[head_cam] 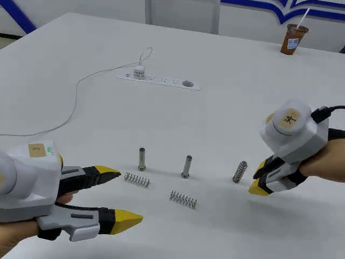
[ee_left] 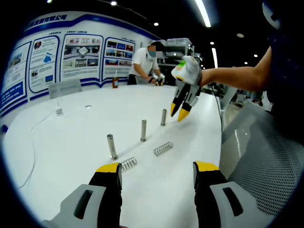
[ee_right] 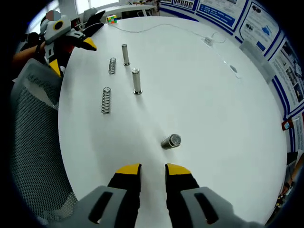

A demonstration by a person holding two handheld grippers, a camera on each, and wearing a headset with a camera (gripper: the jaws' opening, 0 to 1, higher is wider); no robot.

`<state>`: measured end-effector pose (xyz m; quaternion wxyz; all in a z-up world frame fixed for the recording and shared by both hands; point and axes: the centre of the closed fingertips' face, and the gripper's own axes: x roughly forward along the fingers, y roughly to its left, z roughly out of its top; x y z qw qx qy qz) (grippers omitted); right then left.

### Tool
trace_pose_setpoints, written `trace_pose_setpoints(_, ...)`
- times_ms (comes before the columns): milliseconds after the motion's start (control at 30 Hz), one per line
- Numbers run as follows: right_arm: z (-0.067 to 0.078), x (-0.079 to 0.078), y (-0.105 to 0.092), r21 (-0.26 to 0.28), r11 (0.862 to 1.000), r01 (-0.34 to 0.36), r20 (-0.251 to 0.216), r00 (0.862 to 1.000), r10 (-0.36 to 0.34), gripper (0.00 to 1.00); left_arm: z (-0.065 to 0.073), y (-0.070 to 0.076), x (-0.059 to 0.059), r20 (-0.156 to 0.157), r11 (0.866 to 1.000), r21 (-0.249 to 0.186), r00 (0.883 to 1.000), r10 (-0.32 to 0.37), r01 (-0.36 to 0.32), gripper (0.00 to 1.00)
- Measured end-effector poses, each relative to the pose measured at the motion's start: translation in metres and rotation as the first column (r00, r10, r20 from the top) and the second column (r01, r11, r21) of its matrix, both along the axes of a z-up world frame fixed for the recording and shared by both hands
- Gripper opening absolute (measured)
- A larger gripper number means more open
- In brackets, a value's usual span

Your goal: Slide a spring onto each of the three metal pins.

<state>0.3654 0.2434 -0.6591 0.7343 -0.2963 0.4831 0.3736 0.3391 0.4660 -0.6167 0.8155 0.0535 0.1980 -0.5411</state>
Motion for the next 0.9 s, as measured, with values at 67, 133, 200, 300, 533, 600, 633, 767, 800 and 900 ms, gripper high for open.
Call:
trace_pose_setpoints(67, -0.002, -0.004, 0.005, 0.018, 1.0, 0.0, -0.005, 1.0, 0.0, 0.21, 0.0, 0.0, 0.0, 0.0, 1.0, -0.001, 1.0, -0.001, 0.001, 0.62)
trace_pose_setpoints(133, -0.004, -0.008, 0.01, 0.028, 1.0, -0.002, -0.008, 1.0, 0.003, 0.21, 0.0, 0.0, 0.0, 0.0, 1.0, 0.0, 1.0, -0.002, 0.002, 0.62)
trace_pose_setpoints(200, -0.004, -0.011, 0.018, 0.038, 0.999, -0.012, -0.011, 1.0, 0.012, 0.21, 0.0, -0.001, 0.0, 0.002, 1.0, 0.0, 1.0, -0.004, 0.004, 0.62)
trace_pose_setpoints(300, -0.004, -0.015, 0.034, 0.066, 0.997, -0.033, -0.015, 0.999, 0.034, 0.21, 0.001, -0.002, 0.0, 0.003, 1.0, -0.001, 1.0, -0.006, 0.006, 0.62)
trace_pose_setpoints(533, -0.004, -0.016, 0.071, 0.095, 0.99, -0.102, -0.012, 0.995, 0.103, 0.21, 0.0, -0.005, -0.003, 0.003, 1.0, 0.003, 1.0, -0.017, 0.017, 0.62)
trace_pose_setpoints(600, -0.004, -0.015, 0.08, 0.1, 0.988, -0.119, -0.01, 0.993, 0.12, 0.21, 0.0, -0.005, -0.004, 0.001, 1.0, 0.002, 1.0, -0.018, 0.018, 0.61)
trace_pose_setpoints(633, -0.004, -0.014, 0.084, 0.103, 0.987, -0.123, -0.01, 0.992, 0.125, 0.21, 0.0, -0.005, -0.004, 0.0, 1.0, 0.001, 1.0, -0.017, 0.017, 0.61)
trace_pose_setpoints(767, -0.005, -0.013, 0.099, 0.12, 0.982, -0.145, -0.009, 0.989, 0.147, 0.21, -0.002, -0.005, -0.005, -0.003, 1.0, 0.005, 1.0, -0.019, 0.019, 0.61)
trace_pose_setpoints(800, -0.006, -0.013, 0.102, 0.122, 0.981, -0.149, -0.008, 0.988, 0.151, 0.21, -0.002, -0.005, -0.005, -0.003, 1.0, 0.006, 1.0, -0.02, 0.02, 0.61)
trace_pose_setpoints(900, -0.009, -0.012, 0.109, 0.127, 0.979, -0.159, -0.015, 0.987, 0.162, 0.21, -0.001, -0.006, -0.005, -0.003, 1.0, 0.008, 1.0, -0.023, 0.023, 0.61)
